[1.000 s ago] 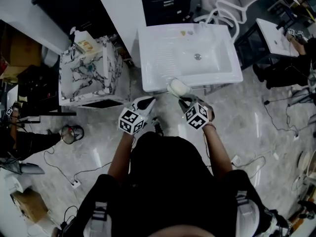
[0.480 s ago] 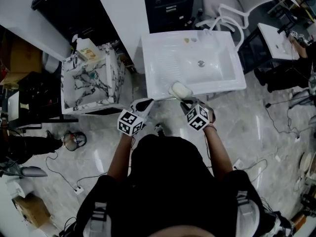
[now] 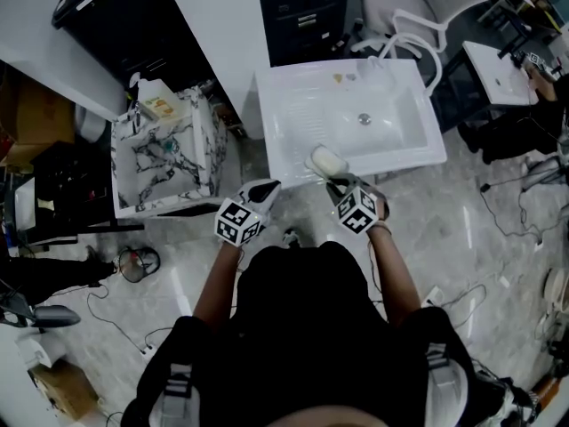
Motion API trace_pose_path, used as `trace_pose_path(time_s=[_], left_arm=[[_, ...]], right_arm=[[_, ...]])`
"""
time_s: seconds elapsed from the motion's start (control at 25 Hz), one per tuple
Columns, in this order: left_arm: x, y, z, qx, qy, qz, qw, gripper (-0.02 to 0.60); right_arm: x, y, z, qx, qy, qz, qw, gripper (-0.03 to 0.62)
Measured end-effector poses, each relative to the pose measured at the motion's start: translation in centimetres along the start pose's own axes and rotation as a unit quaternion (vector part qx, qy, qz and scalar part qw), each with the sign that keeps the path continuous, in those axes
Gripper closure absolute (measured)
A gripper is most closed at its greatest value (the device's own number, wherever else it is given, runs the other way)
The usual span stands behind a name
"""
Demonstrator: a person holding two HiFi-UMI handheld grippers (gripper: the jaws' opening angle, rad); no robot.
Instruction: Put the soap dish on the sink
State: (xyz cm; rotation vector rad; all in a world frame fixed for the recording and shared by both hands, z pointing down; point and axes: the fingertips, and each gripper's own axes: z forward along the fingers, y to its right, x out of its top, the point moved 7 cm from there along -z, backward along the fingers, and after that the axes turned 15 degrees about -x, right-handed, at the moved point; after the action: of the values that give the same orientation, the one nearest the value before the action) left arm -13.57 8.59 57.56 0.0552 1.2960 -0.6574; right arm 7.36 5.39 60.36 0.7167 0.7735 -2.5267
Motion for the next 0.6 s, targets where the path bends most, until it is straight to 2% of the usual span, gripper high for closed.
trace_pose_path(time_s=[0.4, 0.6], left_arm=[[-0.3, -0.3, 0.2, 0.000, -0.004, -0.008, 1.0000, 0.581], [0.0, -0.8, 1.0, 0.014, 0.006, -0.013, 0.9998, 0.581]], right_arm=[[-0.9, 0.4, 0.2, 0.006, -0.018, -0.007, 1.000, 0.574], [-1.2, 1.6, 1.0, 0.013, -0.011, -0.016, 1.000, 0.574]])
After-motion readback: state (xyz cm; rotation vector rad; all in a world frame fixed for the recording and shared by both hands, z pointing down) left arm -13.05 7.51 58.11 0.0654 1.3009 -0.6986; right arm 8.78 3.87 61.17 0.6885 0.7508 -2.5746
